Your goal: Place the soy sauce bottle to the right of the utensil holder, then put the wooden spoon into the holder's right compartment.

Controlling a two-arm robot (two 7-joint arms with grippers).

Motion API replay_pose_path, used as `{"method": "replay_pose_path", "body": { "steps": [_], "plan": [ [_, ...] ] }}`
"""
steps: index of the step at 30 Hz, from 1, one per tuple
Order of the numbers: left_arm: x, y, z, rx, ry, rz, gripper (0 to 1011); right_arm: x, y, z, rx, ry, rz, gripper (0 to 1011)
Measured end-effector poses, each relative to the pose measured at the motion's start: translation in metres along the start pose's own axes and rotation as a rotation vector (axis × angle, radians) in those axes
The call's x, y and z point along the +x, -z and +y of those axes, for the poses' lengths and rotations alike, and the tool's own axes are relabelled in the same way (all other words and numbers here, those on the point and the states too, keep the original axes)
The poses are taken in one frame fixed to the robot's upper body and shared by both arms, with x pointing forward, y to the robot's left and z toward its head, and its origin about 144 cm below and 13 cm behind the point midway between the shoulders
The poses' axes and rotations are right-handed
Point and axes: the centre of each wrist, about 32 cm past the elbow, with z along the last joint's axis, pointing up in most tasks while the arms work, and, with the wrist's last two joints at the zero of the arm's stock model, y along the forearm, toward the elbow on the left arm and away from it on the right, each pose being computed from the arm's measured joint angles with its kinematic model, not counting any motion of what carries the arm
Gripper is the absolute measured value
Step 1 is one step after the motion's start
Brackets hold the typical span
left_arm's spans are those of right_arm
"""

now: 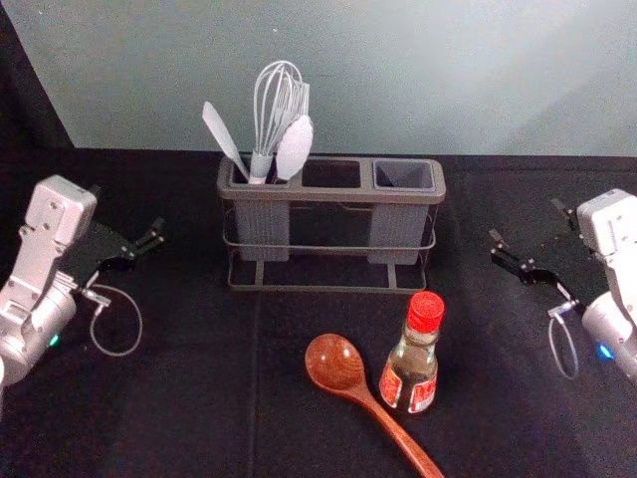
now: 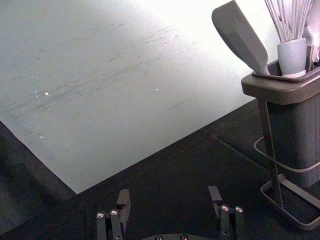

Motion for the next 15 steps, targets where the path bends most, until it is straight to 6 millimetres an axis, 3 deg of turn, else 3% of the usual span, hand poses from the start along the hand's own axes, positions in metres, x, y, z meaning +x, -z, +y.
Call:
{"method": "replay_pose_path", "body": {
  "steps": [15],
  "plan": [
    [0.0,0.0,0.0,0.0,0.0,0.0,1011,0.0,0.0,0.0,0.0,0.0,0.0,1004]
  ]
}}
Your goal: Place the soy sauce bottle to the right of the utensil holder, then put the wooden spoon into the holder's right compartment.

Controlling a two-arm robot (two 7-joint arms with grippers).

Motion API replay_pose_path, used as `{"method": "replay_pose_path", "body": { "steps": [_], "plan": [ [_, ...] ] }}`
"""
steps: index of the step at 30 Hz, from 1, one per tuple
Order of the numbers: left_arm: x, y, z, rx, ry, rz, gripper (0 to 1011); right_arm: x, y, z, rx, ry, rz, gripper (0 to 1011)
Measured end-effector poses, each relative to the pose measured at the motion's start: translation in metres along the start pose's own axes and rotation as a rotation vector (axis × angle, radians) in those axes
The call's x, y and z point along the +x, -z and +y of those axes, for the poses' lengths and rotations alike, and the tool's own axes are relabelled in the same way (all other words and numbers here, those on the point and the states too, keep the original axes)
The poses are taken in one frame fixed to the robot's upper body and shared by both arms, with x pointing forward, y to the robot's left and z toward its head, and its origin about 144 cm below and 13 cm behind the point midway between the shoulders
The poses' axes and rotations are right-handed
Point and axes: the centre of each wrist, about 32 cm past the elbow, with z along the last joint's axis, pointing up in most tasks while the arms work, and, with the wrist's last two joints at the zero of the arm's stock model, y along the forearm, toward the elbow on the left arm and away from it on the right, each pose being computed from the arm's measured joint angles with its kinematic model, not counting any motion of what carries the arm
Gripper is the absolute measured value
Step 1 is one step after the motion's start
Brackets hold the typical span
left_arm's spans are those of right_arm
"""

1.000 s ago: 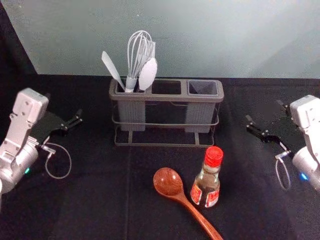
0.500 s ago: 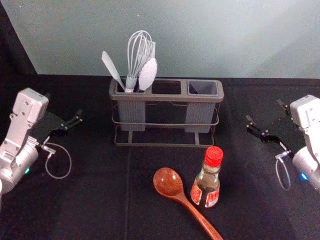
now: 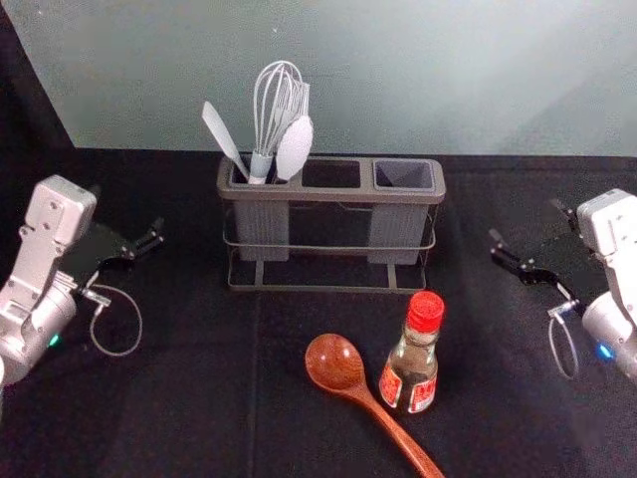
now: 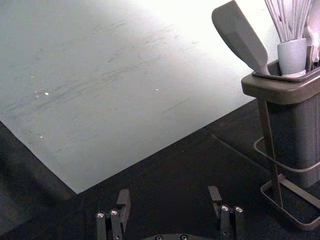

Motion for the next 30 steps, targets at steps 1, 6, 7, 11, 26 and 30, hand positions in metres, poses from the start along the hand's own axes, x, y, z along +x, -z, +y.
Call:
{"method": "replay_pose_path", "body": {
  "steps": [1,6,7,11,26,30],
  "plan": [
    [0.0,0.0,0.0,0.0,0.0,0.0,1011,0.0,0.0,0.0,0.0,0.0,0.0,1004],
    [0.0,0.0,0.0,0.0,0.0,0.0,1011,0.0,0.0,0.0,0.0,0.0,0.0,1004],
    [0.0,0.0,0.0,0.0,0.0,0.0,1011,0.0,0.0,0.0,0.0,0.001,0.0,1004],
    [0.0,0.0,0.0,0.0,0.0,0.0,1011,0.0,-0.001,-0.003,0.006,0.004,0.004,1004],
    [0.0,0.0,0.0,0.0,0.0,0.0,1011,0.0,-0.006,-0.044,0.041,-0.053,0.01,1004],
    [0.0,0.0,0.0,0.0,0.0,0.0,1011,0.002,-0.008,-0.058,0.056,-0.086,0.01,1004]
  ]
}}
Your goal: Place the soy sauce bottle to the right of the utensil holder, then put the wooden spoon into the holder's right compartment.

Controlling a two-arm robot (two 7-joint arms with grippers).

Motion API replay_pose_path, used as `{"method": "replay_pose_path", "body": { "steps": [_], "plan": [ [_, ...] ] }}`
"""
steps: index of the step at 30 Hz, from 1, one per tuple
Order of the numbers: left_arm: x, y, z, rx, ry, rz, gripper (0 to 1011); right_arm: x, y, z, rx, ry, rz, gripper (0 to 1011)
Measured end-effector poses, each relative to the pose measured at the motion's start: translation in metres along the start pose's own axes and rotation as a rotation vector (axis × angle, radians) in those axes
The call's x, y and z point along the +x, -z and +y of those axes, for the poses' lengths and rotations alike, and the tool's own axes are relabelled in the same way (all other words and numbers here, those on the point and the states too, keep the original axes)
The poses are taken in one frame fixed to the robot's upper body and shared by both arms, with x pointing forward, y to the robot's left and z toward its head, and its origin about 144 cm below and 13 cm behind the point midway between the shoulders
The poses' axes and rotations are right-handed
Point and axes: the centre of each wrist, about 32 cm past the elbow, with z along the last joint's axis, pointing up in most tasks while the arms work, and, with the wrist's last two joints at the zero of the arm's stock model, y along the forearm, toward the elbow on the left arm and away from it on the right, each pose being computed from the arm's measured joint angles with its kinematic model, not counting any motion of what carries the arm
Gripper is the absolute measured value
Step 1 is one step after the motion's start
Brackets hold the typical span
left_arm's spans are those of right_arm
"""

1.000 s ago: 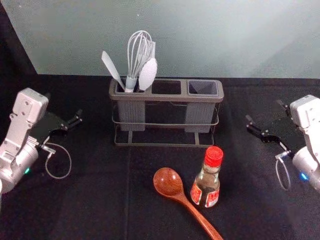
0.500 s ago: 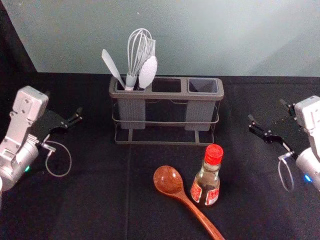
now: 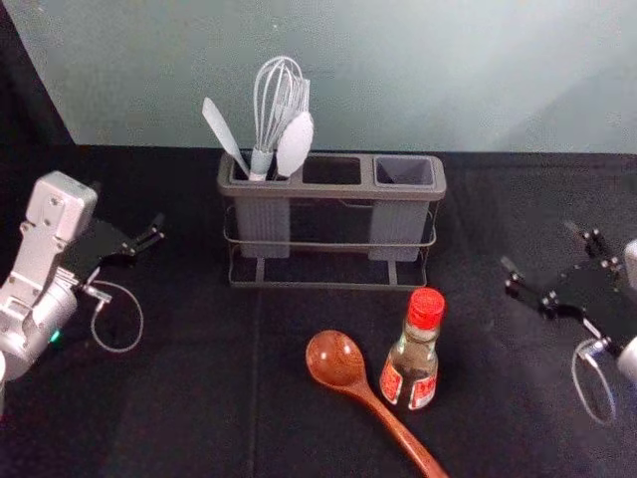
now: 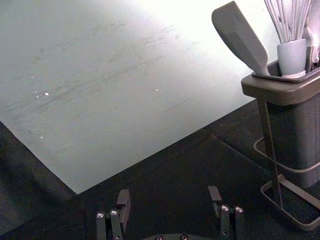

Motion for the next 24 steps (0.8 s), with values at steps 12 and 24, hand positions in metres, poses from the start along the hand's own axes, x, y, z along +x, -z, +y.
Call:
{"method": "replay_pose_path", "body": {
  "steps": [12,24],
  "plan": [
    [0.0,0.0,0.0,0.0,0.0,0.0,1011,0.005,-0.008,-0.039,0.051,-0.124,0.081,1004],
    [0.0,0.0,0.0,0.0,0.0,0.0,1011,-0.003,-0.02,-0.068,0.093,-0.284,0.207,1004]
  ]
}}
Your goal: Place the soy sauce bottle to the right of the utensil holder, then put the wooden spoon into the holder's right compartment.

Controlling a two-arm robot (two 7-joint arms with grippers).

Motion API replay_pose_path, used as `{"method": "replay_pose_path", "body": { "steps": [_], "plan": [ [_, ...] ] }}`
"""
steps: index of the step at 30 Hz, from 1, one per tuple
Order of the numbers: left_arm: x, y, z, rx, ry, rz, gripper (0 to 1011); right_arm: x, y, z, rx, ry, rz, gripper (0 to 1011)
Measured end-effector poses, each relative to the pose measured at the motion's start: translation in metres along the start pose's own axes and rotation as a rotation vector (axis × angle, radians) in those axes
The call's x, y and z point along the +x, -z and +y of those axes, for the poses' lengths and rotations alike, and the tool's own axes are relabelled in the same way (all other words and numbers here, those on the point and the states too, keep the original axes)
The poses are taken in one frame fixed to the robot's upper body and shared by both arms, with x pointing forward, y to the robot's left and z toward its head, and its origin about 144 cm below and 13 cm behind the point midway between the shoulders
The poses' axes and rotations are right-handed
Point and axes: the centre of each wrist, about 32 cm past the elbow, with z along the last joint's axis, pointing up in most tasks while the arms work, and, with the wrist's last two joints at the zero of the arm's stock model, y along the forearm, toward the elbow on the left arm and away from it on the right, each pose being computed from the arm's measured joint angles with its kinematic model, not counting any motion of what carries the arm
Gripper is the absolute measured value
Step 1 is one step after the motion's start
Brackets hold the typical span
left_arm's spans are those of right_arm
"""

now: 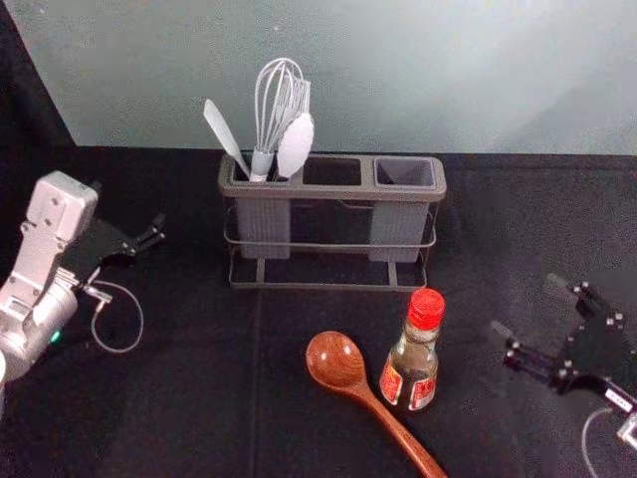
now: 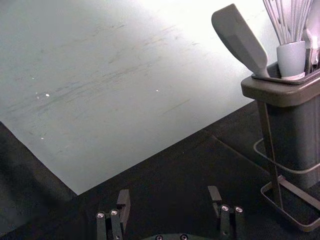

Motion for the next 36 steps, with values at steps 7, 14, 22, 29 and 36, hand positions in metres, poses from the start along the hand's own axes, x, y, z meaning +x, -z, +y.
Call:
{"method": "replay_pose_path", "body": {
  "steps": [7,14,22,29,36],
  "plan": [
    [0.0,0.0,0.0,0.0,0.0,0.0,1011,-0.017,-0.002,0.0,0.013,-0.048,0.043,1004],
    [0.0,0.0,0.0,0.0,0.0,0.0,1011,-0.032,0.001,0.013,0.034,-0.082,0.084,1004],
    [0.0,0.0,0.0,0.0,0.0,0.0,1011,-0.047,0.006,0.038,0.048,-0.095,0.102,1004],
    [0.0,0.0,0.0,0.0,0.0,0.0,1011,-0.054,0.008,0.054,0.064,-0.078,0.089,1004],
    [0.0,0.0,0.0,0.0,0.0,0.0,1011,-0.057,0.009,0.061,0.079,-0.058,0.084,1004]
  ]
}}
